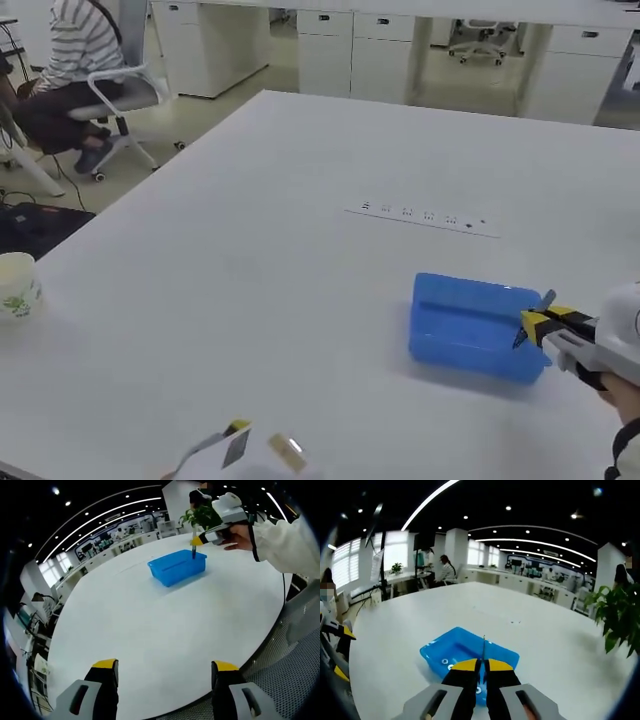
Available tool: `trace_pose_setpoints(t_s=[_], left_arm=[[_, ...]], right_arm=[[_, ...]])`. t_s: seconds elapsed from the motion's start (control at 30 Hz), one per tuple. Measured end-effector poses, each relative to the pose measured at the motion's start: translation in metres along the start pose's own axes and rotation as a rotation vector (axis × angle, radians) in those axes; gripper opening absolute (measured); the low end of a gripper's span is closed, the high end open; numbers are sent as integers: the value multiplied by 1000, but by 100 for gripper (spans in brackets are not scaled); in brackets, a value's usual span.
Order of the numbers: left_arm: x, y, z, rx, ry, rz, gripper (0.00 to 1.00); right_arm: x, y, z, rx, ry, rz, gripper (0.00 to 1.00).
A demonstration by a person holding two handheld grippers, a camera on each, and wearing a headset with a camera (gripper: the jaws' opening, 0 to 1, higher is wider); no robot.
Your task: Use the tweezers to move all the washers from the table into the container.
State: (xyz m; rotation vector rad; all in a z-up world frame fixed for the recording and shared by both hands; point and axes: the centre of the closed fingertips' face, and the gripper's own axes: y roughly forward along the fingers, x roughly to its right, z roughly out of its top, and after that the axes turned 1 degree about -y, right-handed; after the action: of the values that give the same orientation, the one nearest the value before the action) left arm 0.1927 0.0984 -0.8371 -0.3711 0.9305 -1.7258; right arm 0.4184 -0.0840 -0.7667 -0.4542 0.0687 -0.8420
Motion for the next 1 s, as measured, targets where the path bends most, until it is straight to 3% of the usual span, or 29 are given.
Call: trace_pose_setpoints(t_s=[0.1, 0.33, 0.43, 0.47, 0.53, 0.57, 0.77, 0.9, 1.0], left_arm=[[1, 0, 0, 2, 3, -2, 77], [0, -1, 1, 8, 0, 4, 77], [0, -2, 2, 12, -2, 6, 77], [0, -2, 2, 12, -2, 6, 77], [0, -2, 2, 13, -4, 8, 77], [0, -2, 2, 14, -5, 10, 77], [1, -2, 3, 15, 0, 7, 77], [-1, -3, 3, 18, -6, 13, 77], [-2, -3, 4, 24, -11, 14, 77]], right_arm=[[-15, -16, 12, -7, -43, 81, 1], [-44, -50, 14, -47, -264, 175, 1], [-51, -60, -3, -134, -330, 205, 1], [-49, -63, -11, -178, -375, 188, 2], [-48, -65, -24, -215, -444, 196, 1], [-49, -66, -29, -234, -442, 208, 1], [-76, -74, -70, -407, -539, 399, 2], [-91, -72, -88, -480, -554, 462, 2], [-97, -63, -92, -485, -604, 477, 2]])
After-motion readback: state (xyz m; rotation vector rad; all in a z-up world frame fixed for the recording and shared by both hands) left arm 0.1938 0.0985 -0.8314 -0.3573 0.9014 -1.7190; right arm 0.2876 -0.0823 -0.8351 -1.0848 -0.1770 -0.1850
